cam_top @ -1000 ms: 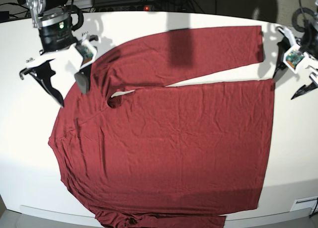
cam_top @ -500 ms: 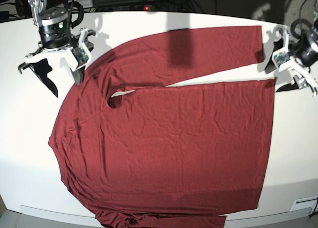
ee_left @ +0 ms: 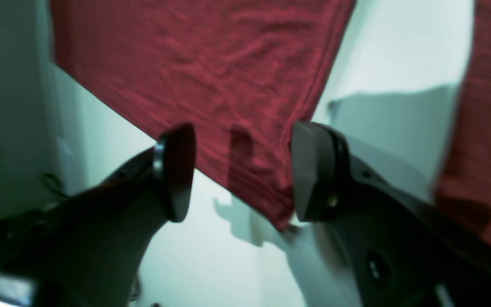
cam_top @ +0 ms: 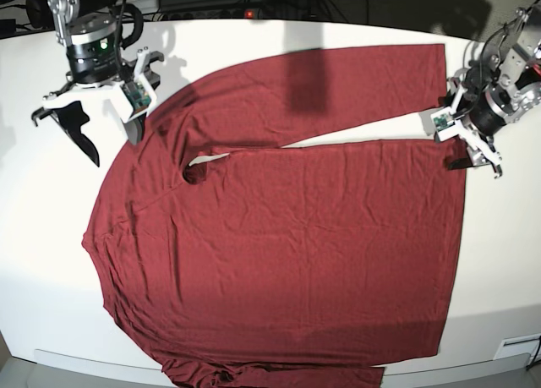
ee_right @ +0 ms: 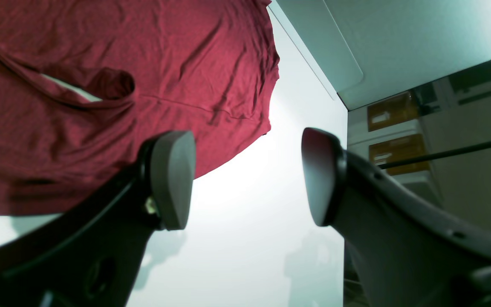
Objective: Fold the T-shirt properly
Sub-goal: 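Grasp the sleeve cuff with the left gripper and the shoulder with the right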
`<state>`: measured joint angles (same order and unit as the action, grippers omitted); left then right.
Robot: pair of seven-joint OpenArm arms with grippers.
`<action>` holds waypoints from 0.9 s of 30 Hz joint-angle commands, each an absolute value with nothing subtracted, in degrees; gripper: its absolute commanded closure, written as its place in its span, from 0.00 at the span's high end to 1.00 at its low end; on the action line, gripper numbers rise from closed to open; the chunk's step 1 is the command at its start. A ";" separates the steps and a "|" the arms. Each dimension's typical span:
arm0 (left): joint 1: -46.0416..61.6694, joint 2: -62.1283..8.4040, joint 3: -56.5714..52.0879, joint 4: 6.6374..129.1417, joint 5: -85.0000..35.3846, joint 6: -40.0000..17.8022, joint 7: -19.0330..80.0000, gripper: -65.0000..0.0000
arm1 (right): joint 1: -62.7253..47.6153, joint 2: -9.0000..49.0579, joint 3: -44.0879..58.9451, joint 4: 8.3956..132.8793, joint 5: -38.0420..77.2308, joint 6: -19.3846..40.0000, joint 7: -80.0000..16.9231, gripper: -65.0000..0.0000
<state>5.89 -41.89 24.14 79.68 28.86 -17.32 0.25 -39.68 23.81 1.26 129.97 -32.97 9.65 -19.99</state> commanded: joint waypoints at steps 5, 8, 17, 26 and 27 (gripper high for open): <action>3.53 -42.74 27.68 76.40 30.00 -17.98 2.96 0.54 | -39.70 24.29 1.50 131.09 -32.01 8.62 -19.59 0.61; 4.12 -42.76 27.92 75.99 30.00 -18.00 3.27 0.54 | -39.46 24.32 1.50 131.07 -29.87 8.69 -20.21 0.61; 6.76 -42.74 27.92 75.72 29.98 -17.98 6.37 0.38 | -37.93 24.29 1.50 130.85 -24.60 12.25 -23.55 0.61; 8.38 -42.74 27.90 75.79 29.98 -17.93 4.54 0.00 | -37.71 24.29 1.50 130.85 -18.83 12.27 -21.21 0.61; 8.38 -42.76 27.90 75.81 29.98 -17.93 4.58 0.00 | -37.08 24.29 1.50 130.85 -17.30 12.27 -21.52 0.61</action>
